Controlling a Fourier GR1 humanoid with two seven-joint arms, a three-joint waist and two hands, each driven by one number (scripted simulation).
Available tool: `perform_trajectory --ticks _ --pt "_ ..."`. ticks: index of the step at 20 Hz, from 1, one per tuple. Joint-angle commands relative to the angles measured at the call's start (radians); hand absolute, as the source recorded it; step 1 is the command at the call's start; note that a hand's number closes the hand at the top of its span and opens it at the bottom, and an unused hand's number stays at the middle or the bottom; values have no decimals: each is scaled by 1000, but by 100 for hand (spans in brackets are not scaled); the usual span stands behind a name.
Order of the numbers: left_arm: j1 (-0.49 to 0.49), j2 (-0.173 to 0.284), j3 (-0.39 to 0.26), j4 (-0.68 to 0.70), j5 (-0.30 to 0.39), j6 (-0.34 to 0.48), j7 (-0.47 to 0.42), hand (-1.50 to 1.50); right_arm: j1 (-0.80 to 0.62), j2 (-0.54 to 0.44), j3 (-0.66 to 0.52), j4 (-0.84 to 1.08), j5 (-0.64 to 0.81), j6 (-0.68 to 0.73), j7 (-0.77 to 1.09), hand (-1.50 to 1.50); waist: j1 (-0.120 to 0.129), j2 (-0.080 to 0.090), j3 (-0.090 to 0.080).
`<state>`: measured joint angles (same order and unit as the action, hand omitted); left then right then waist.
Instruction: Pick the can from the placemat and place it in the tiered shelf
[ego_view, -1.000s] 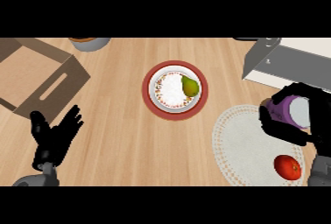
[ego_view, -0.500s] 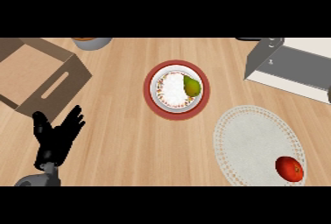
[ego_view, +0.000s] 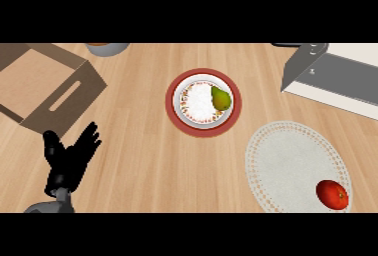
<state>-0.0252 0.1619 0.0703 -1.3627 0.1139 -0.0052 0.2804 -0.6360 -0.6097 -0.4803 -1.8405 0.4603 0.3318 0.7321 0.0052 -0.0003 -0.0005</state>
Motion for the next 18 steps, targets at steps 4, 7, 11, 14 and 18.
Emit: perform_trajectory --ticks 4,7,11,14,18 --pt "-27 3 16 33 -2 -9 0 0 -93 -142 -24 271 -26 -6 -124 150 1 1 0" --pt "-64 0 10 50 -14 -2 6 0 -144 -188 -4 474 -12 -16 -249 150 7 5 0" --pt "22 -15 -10 -69 -9 6 48 0 -134 -204 34 580 16 -36 -379 150 13 2 1" --pt "13 31 35 21 13 -58 -29 0 -200 -234 64 676 41 -59 -424 150 13 4 0" --pt "30 -29 -12 -40 -34 15 12 0 -186 -243 75 781 83 -128 -531 150 11 3 1"
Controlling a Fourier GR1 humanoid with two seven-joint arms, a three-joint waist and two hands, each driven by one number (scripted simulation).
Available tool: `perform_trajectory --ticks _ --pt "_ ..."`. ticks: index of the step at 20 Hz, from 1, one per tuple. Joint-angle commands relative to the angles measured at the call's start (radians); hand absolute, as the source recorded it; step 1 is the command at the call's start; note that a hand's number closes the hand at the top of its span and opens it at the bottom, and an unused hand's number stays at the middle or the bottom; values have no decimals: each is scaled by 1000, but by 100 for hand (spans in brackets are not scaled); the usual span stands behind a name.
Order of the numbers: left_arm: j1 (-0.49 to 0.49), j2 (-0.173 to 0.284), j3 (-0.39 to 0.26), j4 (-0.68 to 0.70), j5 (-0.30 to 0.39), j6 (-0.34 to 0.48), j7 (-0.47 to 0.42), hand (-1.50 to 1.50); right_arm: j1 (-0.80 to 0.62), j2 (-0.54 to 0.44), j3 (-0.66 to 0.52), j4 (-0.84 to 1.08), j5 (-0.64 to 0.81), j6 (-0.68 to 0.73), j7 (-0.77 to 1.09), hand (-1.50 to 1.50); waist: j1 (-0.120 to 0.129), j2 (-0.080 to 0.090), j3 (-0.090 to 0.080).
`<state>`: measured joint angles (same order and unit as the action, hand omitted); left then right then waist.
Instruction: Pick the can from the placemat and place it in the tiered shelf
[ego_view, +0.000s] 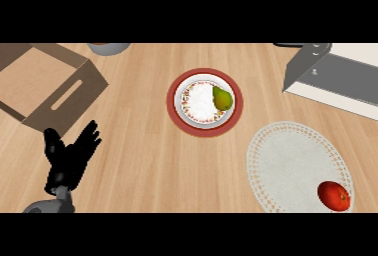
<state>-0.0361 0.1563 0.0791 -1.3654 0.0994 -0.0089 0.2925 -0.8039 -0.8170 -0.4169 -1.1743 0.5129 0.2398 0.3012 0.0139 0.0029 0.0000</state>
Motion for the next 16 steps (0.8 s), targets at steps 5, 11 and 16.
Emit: perform_trajectory --ticks 5,11,16 --pt "-16 19 21 48 15 -46 -22 0 -145 -7 61 334 96 -151 -170 150 11 5 0" --pt "-32 -13 -8 -22 -11 6 45 0 -194 -13 49 492 103 -218 -293 150 9 3 1" --pt "-8 6 3 9 -5 -39 -9 0 -279 -79 38 619 103 -183 -368 150 15 5 0"
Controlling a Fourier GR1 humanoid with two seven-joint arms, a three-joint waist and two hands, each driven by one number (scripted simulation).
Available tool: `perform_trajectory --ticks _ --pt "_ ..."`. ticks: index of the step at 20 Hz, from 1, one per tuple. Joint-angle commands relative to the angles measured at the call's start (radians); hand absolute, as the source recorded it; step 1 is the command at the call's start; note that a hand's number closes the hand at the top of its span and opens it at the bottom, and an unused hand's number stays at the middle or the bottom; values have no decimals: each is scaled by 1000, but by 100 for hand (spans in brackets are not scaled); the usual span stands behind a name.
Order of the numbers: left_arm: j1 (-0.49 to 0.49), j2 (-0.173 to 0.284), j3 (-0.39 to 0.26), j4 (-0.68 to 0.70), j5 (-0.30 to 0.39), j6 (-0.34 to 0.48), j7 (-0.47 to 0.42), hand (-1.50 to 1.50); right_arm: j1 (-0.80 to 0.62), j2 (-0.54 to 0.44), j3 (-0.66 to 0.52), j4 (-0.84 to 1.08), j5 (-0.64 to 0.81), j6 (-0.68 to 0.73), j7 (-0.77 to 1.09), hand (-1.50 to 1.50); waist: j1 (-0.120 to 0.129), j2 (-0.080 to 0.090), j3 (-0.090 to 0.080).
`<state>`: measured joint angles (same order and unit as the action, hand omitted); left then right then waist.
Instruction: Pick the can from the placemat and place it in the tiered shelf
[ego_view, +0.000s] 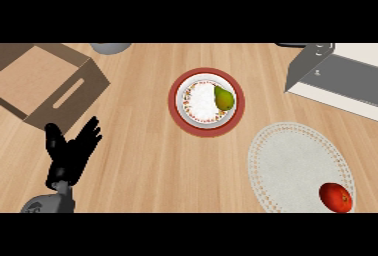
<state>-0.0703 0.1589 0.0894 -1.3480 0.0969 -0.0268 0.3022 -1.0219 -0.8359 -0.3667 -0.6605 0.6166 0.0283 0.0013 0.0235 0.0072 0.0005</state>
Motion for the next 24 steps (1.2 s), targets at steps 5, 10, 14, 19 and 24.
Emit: perform_trajectory --ticks 5,10,14,19,24 --pt "23 26 24 -47 22 -18 49 0 14 -33 12 58 5 13 -90 150 -9 -5 0" --pt "-15 0 16 7 13 -11 8 0 -83 -54 -89 131 -67 -12 -20 150 -5 -1 0" --pt "46 0 6 -63 9 -8 27 0 -94 -57 -136 148 -119 -23 -15 -150 -3 -4 0" --pt "23 -37 4 -15 -8 30 -1 0 -92 -12 -221 106 -238 -21 10 -150 -21 -9 0" --pt "12 -4 22 23 3 -10 -16 0 -155 -59 -309 168 -329 -13 27 -150 -11 -3 0"
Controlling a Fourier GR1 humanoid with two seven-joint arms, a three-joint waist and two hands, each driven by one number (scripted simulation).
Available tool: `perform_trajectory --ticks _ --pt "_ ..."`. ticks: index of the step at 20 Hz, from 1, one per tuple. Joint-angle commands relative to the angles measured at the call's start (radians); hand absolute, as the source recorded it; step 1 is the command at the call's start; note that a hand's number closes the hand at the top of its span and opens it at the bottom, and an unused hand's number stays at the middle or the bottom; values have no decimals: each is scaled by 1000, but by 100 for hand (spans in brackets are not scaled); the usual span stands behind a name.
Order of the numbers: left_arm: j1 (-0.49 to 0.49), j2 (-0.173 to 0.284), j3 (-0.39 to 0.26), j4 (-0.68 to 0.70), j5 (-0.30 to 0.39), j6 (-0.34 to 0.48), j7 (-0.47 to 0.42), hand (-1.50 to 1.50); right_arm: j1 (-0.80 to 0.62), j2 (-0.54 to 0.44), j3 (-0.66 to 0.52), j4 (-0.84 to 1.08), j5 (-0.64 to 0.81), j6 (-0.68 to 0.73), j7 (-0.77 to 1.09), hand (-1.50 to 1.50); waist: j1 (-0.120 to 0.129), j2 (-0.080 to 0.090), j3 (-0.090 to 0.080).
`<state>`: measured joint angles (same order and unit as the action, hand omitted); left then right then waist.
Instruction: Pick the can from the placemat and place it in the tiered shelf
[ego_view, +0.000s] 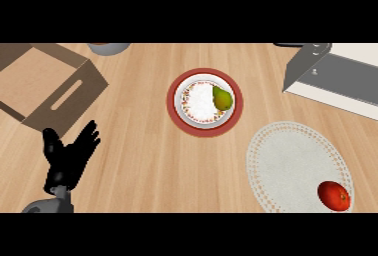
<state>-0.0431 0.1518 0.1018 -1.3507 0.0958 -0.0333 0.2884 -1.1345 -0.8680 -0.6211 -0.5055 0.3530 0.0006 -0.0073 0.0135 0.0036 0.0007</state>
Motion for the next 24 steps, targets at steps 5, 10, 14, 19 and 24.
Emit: perform_trajectory --ticks 5,10,14,19,24 --pt "15 2 1 -43 -1 8 28 0 11 -31 -107 -29 -102 -139 27 -150 -4 -3 0" --pt "-24 -7 12 5 5 12 17 0 67 -178 -162 28 -111 -179 36 -150 -7 0 0" --pt "-19 49 42 -7 40 -45 46 0 157 -253 -271 86 -193 -161 -13 -150 -8 2 2" --pt "8 1 16 8 3 -7 -14 0 262 -380 -341 148 -274 3 -15 -150 -16 -1 1" --pt "-17 -1 7 -26 -5 13 36 0 374 -453 -405 230 -330 122 -104 -150 -13 0 4"
